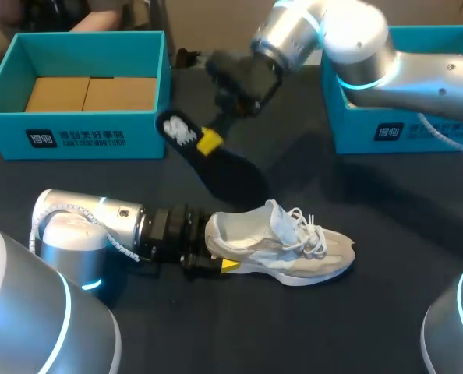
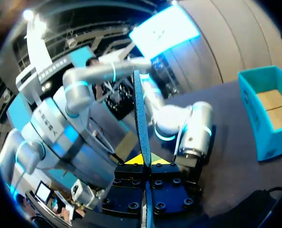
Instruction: Take the shoe out of the shoebox, open the shoe tongue, remove and reinsert the insole, then place the shoe into the shoebox
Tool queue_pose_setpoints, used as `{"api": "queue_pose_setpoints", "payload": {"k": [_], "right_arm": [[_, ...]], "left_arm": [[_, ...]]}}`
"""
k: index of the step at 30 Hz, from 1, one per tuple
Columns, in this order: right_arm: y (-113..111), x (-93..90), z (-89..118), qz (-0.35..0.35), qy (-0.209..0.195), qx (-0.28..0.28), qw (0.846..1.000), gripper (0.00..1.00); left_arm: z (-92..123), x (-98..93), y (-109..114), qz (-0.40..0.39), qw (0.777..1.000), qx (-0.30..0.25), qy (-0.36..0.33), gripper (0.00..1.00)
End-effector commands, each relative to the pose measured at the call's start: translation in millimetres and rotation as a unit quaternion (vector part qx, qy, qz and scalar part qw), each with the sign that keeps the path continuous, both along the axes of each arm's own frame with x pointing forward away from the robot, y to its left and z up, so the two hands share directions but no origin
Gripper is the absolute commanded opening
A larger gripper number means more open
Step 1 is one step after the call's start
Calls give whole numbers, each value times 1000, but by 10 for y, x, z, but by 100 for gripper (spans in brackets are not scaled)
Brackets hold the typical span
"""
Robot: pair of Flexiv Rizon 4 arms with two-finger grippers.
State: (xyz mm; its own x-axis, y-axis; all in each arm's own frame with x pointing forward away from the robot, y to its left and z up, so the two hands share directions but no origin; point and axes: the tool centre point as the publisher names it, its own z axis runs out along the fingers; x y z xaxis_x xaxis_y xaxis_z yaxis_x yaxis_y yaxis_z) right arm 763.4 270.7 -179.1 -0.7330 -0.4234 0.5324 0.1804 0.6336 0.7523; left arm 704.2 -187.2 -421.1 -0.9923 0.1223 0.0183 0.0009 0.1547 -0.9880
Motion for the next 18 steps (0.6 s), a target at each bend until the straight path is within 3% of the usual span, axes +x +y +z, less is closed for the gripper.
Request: {"api": "queue_pose_setpoints", "payload": {"k": [1,11,18], "right_arm": [[-144,-126,69,-26,-17,-2,1000,0],[-144,-126,69,-26,-17,-2,1000,0],[-115,-104,703,-69,-65,46,994,0]], "left_arm": [[-30,2,-5,0,1000,1,0,0],[-30,2,-5,0,1000,1,0,0],[-30,2,-5,0,1000,1,0,0]]}}
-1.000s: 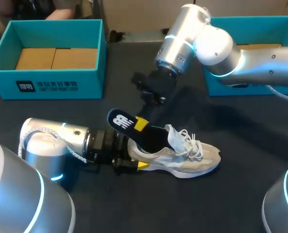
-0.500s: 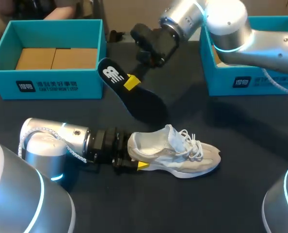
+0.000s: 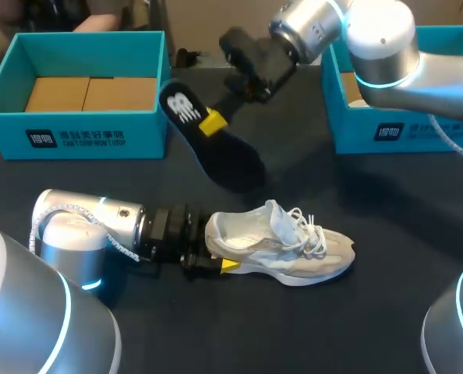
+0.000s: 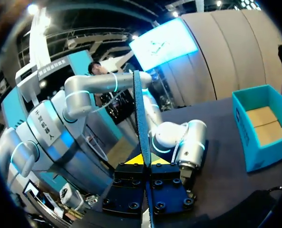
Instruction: Take the shoe out of the shoebox, open the shoe tongue, remove and reinsert the insole, then place the shoe into the shoebox
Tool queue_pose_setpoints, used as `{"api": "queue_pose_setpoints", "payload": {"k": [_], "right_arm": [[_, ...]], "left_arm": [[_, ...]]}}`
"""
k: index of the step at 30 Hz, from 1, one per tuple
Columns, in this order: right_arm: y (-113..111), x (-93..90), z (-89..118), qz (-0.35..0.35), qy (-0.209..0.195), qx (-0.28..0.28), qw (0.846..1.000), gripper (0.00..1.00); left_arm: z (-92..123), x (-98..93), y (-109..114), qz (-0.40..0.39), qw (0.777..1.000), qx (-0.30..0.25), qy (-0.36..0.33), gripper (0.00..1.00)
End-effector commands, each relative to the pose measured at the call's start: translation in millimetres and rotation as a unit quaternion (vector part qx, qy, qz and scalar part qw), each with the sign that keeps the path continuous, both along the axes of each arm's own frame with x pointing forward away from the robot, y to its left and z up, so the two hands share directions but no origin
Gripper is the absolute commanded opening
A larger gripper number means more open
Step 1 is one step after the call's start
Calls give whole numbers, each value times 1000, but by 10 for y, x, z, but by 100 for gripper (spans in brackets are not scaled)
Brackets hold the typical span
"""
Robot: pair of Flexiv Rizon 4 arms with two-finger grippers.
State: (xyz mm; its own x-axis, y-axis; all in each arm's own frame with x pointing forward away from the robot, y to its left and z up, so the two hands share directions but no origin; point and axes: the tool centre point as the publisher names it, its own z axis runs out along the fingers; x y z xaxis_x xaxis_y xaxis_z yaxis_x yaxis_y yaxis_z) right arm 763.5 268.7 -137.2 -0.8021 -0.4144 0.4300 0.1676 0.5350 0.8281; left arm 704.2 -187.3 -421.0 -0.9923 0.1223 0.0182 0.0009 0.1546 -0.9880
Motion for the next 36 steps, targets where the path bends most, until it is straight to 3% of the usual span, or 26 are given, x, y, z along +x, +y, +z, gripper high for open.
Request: {"api": "queue_pose_setpoints", "payload": {"k": [1,5,7,20,30,36], "right_arm": [[-87,-113,406,-38,-35,-5,999,0],[-127,-149,699,-56,-37,18,998,0],[-178,-207,783,-114,-11,4,993,0],[-178,-211,799,-118,-14,6,993,0],[-441,-532,1324,-188,-62,11,980,0],[-441,-532,1324,-188,-62,11,980,0]], "left_arm": [[-30,2,-5,0,1000,1,0,0],[-30,2,-5,0,1000,1,0,0],[-30,2,-5,0,1000,1,0,0],[-30,2,-5,0,1000,1,0,0],[-30,2,-5,0,1000,1,0,0],[-30,2,-5,0,1000,1,0,0]]}}
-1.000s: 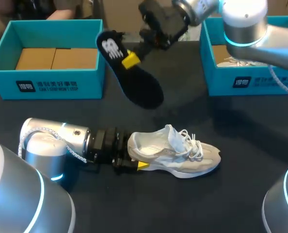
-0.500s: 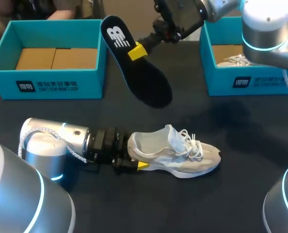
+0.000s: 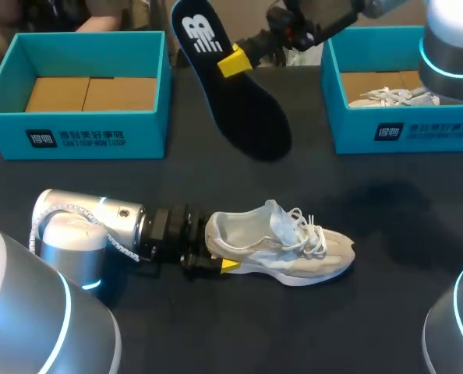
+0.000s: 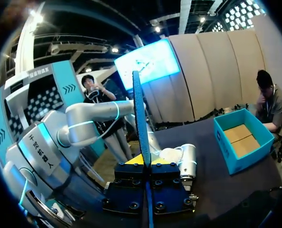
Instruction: Take the shoe out of the shoebox, open the shoe tongue, remove and reinsert the insole, then place the shoe into the shoebox
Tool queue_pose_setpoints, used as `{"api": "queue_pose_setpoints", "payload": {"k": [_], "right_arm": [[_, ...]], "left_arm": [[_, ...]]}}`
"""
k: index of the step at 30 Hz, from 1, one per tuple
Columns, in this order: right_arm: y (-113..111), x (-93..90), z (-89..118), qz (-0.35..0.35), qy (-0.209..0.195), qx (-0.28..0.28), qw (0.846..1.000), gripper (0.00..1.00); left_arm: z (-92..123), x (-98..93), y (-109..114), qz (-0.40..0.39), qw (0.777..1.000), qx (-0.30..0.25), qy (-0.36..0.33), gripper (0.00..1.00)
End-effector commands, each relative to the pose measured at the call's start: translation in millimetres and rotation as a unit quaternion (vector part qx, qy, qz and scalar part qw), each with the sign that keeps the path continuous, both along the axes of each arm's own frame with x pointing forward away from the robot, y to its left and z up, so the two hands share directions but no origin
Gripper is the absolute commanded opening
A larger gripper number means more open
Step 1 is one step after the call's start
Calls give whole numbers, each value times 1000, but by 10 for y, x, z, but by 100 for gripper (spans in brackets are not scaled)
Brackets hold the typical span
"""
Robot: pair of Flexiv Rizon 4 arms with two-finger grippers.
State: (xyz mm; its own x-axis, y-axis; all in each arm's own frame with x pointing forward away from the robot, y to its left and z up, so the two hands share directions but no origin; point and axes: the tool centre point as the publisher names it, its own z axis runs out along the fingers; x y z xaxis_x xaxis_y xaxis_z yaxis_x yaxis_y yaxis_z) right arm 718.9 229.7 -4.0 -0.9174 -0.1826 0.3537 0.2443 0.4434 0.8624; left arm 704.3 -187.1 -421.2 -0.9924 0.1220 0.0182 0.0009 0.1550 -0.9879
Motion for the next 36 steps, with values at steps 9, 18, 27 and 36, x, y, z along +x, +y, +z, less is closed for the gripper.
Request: {"api": "queue_pose_setpoints", "payload": {"k": [9,18,27,36], "right_arm": [[-194,-177,53,-82,-30,18,996,0],[-419,-632,245,-105,-70,80,989,0],[-439,-688,262,-117,-69,72,988,0],[-539,-814,294,-139,-40,98,985,0]], "left_arm": [[-28,0,-7,0,1000,1,0,0],[-28,0,-7,0,1000,1,0,0],[-28,0,-7,0,1000,1,0,0],[-28,0,-7,0,1000,1,0,0]]}}
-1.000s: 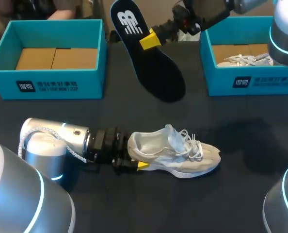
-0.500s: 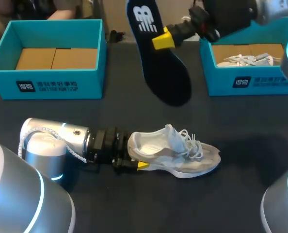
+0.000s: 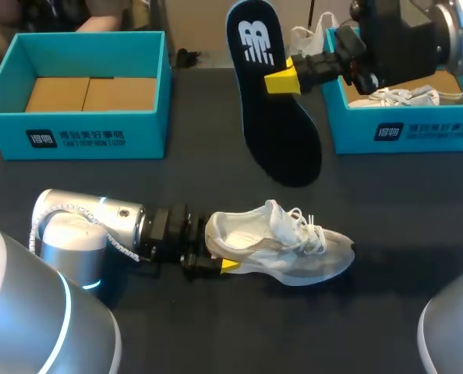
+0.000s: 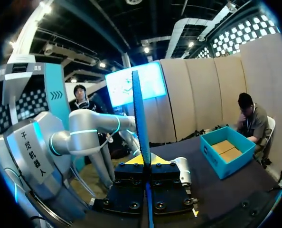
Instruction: Take the shoe out of the shoebox, open the shoe tongue, remove and reinsert the insole, then place the shoe into the shoebox
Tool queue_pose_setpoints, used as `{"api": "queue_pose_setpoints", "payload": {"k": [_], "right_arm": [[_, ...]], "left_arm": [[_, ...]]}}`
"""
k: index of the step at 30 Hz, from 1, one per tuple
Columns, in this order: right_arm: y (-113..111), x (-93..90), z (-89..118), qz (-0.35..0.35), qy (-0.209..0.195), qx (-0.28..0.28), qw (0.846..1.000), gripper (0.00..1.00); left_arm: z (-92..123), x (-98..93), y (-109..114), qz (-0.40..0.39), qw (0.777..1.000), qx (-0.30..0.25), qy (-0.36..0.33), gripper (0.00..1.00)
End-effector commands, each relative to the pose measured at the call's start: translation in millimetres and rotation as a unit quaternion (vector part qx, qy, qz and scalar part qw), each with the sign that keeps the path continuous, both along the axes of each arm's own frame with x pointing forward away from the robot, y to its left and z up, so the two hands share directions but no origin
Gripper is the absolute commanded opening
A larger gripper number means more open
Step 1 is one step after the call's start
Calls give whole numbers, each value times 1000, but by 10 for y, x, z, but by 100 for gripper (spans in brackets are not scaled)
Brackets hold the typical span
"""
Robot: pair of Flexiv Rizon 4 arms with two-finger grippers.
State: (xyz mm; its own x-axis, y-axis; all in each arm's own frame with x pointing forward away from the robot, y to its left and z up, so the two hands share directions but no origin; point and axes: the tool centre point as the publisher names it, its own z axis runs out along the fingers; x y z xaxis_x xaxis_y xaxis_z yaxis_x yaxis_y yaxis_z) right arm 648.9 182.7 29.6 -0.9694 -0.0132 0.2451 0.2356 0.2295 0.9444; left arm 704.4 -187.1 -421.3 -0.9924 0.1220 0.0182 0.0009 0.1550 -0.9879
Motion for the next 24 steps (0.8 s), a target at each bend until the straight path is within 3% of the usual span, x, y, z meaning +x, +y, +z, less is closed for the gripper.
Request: {"api": "queue_pose_setpoints", "payload": {"k": [1,11,24], "right_arm": [[-86,-133,-34,-25,13,15,999,0],[-282,-332,-7,-32,46,35,998,0],[-345,-378,21,-39,62,32,997,0]], "left_arm": [[-28,0,-7,0,1000,1,0,0],[-28,0,-7,0,1000,1,0,0],[-28,0,-7,0,1000,1,0,0]]}}
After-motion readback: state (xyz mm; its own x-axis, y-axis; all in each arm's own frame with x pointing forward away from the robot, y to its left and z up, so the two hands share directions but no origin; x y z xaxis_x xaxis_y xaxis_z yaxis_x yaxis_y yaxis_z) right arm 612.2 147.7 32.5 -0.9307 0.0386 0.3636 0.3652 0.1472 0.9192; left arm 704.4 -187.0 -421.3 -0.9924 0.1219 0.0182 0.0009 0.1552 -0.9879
